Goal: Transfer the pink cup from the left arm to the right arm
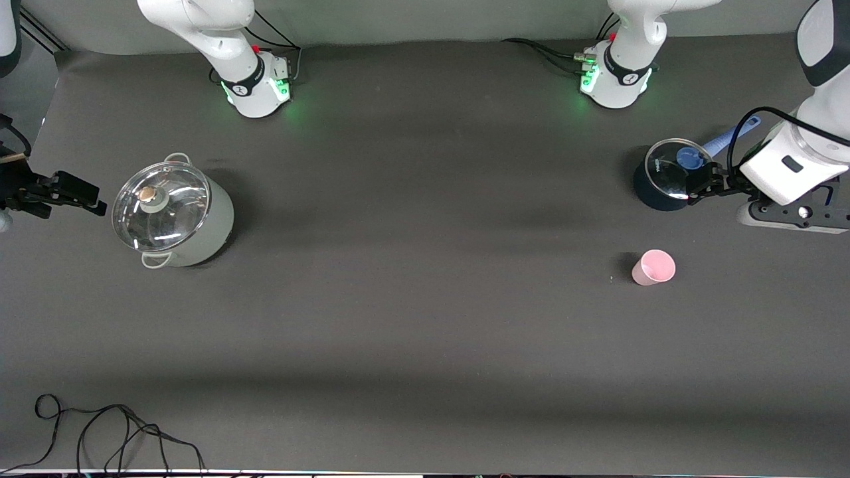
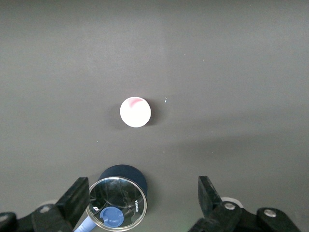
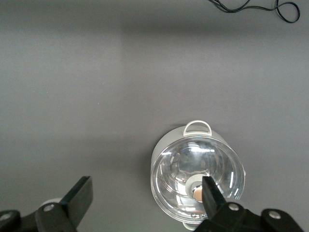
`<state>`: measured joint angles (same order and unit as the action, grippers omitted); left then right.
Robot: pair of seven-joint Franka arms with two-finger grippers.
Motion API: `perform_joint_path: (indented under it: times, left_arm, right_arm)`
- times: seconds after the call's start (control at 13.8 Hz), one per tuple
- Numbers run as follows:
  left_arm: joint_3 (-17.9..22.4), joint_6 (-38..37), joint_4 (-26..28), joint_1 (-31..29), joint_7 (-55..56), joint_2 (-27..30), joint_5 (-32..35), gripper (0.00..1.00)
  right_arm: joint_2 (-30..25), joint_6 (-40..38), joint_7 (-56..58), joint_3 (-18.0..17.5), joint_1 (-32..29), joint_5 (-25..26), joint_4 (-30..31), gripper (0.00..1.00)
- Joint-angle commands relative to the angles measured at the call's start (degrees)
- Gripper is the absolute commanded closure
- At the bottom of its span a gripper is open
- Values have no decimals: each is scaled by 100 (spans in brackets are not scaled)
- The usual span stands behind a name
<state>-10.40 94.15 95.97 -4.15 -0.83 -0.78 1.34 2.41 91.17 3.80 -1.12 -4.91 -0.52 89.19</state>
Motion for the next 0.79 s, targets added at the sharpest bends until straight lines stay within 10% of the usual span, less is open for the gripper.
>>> perform_joint_path:
  times: [0.0,0.72]
  left_arm:
    - [-15,-64,-52,-16,-66,-1,33,0]
    - [337,-661,-114,-243,-1082,-1,33,0]
  right_arm:
    - [67,-12,-134,32,7,-107,-95,0]
    - [58,23,-108,15,33,-107,-42,0]
